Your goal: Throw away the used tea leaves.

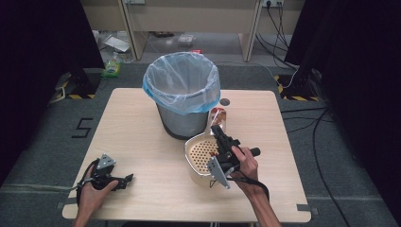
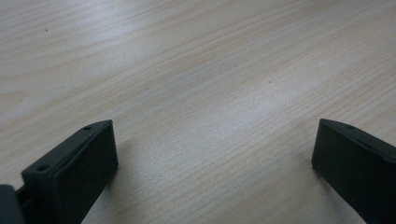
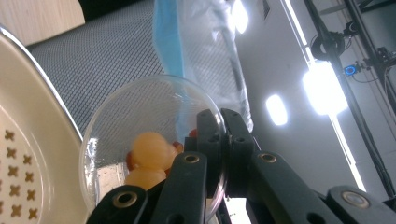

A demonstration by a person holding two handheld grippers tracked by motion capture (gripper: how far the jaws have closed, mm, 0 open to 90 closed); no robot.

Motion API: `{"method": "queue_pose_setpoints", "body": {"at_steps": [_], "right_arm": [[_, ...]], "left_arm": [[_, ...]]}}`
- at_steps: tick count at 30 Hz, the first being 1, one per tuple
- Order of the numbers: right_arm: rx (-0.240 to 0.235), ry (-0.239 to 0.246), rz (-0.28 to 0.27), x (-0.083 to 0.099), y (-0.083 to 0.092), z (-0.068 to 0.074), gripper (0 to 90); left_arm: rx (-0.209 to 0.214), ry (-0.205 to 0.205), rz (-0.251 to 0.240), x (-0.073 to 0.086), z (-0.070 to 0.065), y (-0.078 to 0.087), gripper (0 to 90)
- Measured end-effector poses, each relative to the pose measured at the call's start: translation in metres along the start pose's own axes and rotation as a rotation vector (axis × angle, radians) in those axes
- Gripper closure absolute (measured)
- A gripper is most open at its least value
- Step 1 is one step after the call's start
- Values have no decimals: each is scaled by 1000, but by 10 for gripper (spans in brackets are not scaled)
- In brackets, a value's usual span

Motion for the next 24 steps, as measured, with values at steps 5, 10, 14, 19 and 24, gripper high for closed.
{"method": "queue_pose_setpoints", "body": {"at_steps": [5, 10, 14, 19, 24], "right_arm": [[19, 43, -6, 1, 2, -1, 878], [18, 83, -13, -1, 1, 1, 878], [43, 106, -50, -9, 3, 1, 880], [24, 120, -40, -8, 1, 6, 879], [45, 158, -56, -10, 0, 5, 880]], "left_arm": [[0, 0, 0, 0, 0, 0, 0], [0, 0, 1, 0, 0, 0, 0], [0, 0, 1, 0, 0, 0, 0], [0, -1, 1, 0, 0, 0, 0], [0, 0, 0, 0, 0, 0, 0]]}}
Point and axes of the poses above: each handheld gripper's, and its own axes: y roughly backward along the jaws, x roughly out of its underside, z roughly to its left, the point moved 9 cm from there along -y, roughly forward along the jaws, and after that the axes turned 11 degrees about -z, right-handed, at the moved point
